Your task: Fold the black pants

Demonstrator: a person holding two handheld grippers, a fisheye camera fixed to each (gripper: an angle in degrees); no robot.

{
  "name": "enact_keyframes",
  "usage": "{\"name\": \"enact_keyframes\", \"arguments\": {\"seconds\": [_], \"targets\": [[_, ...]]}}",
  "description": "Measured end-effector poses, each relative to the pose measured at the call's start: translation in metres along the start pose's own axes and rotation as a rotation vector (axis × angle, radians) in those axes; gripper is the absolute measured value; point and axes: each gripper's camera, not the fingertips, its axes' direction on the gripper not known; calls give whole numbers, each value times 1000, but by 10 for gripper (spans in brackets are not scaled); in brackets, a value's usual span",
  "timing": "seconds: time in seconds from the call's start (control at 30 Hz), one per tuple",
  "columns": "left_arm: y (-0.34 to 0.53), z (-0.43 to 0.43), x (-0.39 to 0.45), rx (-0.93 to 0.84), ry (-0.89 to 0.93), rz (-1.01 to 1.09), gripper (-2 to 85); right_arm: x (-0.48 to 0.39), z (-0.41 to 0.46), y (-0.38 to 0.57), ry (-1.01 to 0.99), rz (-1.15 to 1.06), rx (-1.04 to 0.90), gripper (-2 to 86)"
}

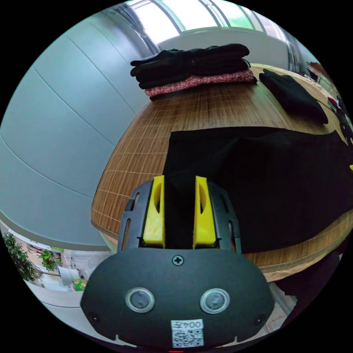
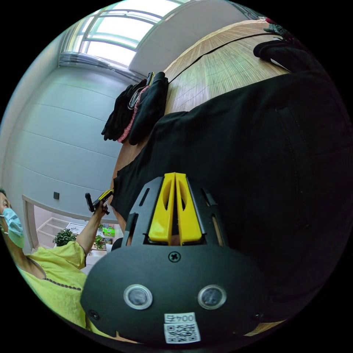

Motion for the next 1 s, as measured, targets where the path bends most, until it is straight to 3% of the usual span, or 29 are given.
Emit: {"name": "enact_keyframes", "arguments": {"seconds": [0.37,0.7,1.0], "targets": [[-16,-6,3,-37,111,-2,83,-6,1,6,4,0,1,-8],[-18,-50,66,-54,-247,188,20,-8,0,12,-1,3,1,-7],[0,-109,41,126,-212,-37,9,-10,-1,19,-6,6,0,-7]]}}
